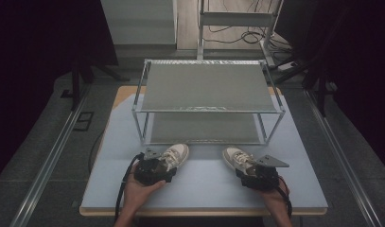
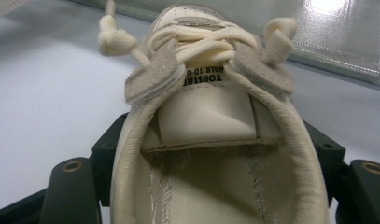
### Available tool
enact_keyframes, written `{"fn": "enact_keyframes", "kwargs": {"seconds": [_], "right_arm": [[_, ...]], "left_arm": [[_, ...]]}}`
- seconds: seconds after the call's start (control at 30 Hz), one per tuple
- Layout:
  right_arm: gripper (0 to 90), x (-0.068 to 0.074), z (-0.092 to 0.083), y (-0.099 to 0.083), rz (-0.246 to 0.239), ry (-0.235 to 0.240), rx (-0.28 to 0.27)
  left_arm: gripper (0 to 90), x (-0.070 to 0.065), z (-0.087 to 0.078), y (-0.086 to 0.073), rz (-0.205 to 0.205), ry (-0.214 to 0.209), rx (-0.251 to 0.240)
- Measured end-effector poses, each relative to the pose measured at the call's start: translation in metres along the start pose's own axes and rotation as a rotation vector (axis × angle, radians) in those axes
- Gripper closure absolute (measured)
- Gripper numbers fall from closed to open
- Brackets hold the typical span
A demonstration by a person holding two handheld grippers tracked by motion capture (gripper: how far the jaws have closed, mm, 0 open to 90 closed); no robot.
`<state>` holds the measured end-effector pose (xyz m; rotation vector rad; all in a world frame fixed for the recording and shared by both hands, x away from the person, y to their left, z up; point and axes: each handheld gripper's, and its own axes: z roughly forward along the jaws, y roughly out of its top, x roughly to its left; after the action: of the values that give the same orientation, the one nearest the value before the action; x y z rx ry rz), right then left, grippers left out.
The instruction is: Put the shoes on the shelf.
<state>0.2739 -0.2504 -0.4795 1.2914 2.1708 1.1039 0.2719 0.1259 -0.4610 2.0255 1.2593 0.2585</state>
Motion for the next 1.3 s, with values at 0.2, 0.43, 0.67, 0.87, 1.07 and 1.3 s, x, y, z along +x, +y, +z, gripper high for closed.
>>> {"fn": "enact_keyframes", "kwargs": {"seconds": [0.2, 0.43, 0.67, 0.87, 1.07, 1.3], "right_arm": [[28.7, -0.005, -0.005, 0.006, 0.006, -0.004, -0.014], [28.7, -0.006, -0.005, 0.022, -0.01, -0.002, -0.034], [28.7, -0.006, 0.0, 0.035, -0.001, 0.001, -0.046], [28.7, -0.007, 0.005, 0.041, 0.002, 0.002, -0.044], [28.7, -0.008, 0.014, 0.048, 0.005, -0.006, -0.036], [28.7, -0.01, 0.025, 0.057, 0.02, -0.016, -0.031]], "left_arm": [[29.4, -0.001, 0.003, 0.006, 0.01, 0.022, 0.001], [29.5, -0.002, 0.007, 0.023, 0.024, 0.017, -0.02], [29.5, -0.007, 0.015, 0.039, 0.052, 0.016, -0.017], [29.5, -0.009, 0.022, 0.047, 0.064, 0.021, -0.013], [29.5, -0.009, 0.031, 0.059, 0.064, 0.027, -0.008], [29.4, -0.009, 0.038, 0.071, 0.066, 0.041, -0.004]]}}
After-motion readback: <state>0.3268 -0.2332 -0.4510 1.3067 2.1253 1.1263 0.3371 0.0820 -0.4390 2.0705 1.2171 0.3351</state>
